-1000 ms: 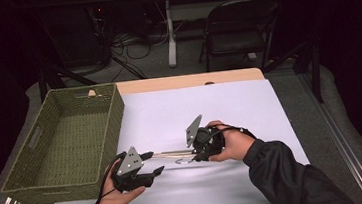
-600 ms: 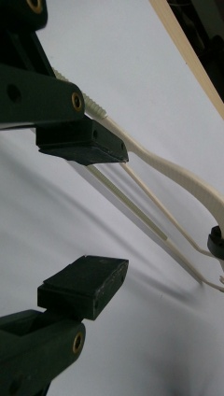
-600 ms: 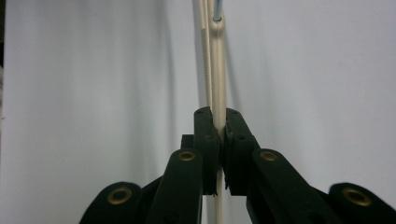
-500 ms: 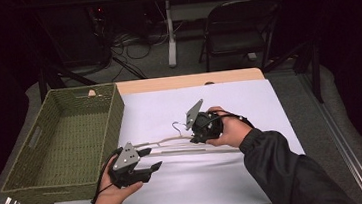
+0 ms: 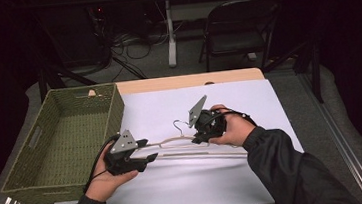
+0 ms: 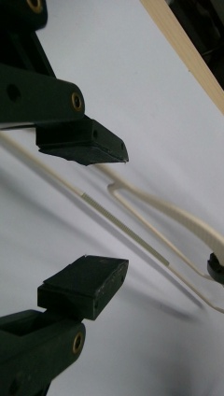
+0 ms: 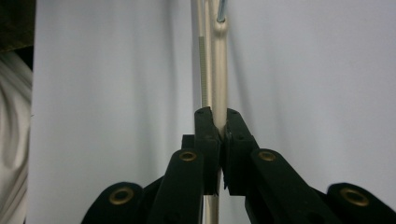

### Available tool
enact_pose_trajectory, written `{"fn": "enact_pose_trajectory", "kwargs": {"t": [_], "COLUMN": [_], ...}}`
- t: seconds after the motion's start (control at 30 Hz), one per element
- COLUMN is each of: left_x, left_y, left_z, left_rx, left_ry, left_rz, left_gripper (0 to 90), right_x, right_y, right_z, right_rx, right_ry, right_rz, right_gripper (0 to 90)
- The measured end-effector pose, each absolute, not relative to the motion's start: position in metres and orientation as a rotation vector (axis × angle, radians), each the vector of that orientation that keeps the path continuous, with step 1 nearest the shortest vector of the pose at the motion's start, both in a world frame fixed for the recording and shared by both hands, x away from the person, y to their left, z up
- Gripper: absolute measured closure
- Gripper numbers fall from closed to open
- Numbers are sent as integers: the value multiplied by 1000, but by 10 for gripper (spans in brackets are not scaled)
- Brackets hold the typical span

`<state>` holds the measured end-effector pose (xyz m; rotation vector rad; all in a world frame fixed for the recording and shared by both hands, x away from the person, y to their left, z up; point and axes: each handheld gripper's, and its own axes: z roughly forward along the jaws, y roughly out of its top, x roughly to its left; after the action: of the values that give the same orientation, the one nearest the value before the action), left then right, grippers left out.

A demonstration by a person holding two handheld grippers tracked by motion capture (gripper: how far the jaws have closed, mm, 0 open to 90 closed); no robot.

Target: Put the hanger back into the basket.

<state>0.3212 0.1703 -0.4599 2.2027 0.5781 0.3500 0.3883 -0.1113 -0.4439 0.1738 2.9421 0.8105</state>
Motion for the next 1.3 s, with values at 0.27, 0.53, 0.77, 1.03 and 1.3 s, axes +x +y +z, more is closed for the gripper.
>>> {"fn": "enact_pose_trajectory", "kwargs": {"t": [0.27, 0.53, 0.77, 1.03, 1.3], "left_x": [334, 330, 331, 329, 328], "left_y": [155, 142, 142, 139, 140], "left_z": [-473, -482, -487, -492, -494], "left_rx": [2320, 2390, 2411, 2431, 2447], "left_ry": [517, 428, 431, 404, 393], "left_rz": [194, 64, 29, -4, -25], "left_gripper": [443, 576, 712, 774, 850], "right_x": [367, 357, 355, 355, 354], "right_y": [-112, -114, -117, -117, -115], "right_z": [-437, -434, -435, -436, -437], "right_rx": [58, 12, -15, -30, -54], "right_ry": [2971, 2989, 3002, 3010, 3014], "right_rz": [849, 860, 859, 860, 855], "right_gripper": [868, 867, 867, 867, 866]}}
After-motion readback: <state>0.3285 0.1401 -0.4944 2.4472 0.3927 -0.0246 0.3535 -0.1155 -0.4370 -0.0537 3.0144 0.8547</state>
